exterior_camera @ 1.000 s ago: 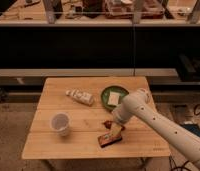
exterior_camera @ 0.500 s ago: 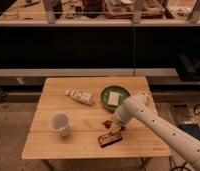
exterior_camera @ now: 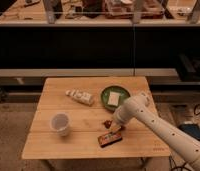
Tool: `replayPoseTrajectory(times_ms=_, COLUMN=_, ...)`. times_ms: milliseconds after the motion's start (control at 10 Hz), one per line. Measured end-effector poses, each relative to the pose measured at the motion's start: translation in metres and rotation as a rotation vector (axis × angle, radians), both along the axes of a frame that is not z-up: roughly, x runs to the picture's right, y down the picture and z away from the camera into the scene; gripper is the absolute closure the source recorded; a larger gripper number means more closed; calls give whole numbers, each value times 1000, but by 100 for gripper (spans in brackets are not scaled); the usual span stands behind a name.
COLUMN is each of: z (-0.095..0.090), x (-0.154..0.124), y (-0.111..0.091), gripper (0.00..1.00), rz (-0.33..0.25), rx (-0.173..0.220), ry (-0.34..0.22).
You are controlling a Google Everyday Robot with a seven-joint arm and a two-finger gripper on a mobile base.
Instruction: Place the pepper in the ceramic cup
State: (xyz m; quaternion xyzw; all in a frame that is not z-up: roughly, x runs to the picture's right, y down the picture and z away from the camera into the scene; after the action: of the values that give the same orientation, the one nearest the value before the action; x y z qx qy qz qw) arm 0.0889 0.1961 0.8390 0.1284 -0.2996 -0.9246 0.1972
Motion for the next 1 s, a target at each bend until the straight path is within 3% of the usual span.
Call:
replayPoseTrajectory(times_ms=400, z=6, x=-11, y=4, gripper=47, rz=-1, rx=-8, ry=-11)
replayPoseTrajectory(times_ms=800, z=9, x=-12, y=8, gripper=88, rz=-28, rx=-14, ry=1)
replayPoseTrajectory(times_ms=1000, z=4, x=-15, y=4, gripper=96, rz=-16, rx=-14, ry=-8)
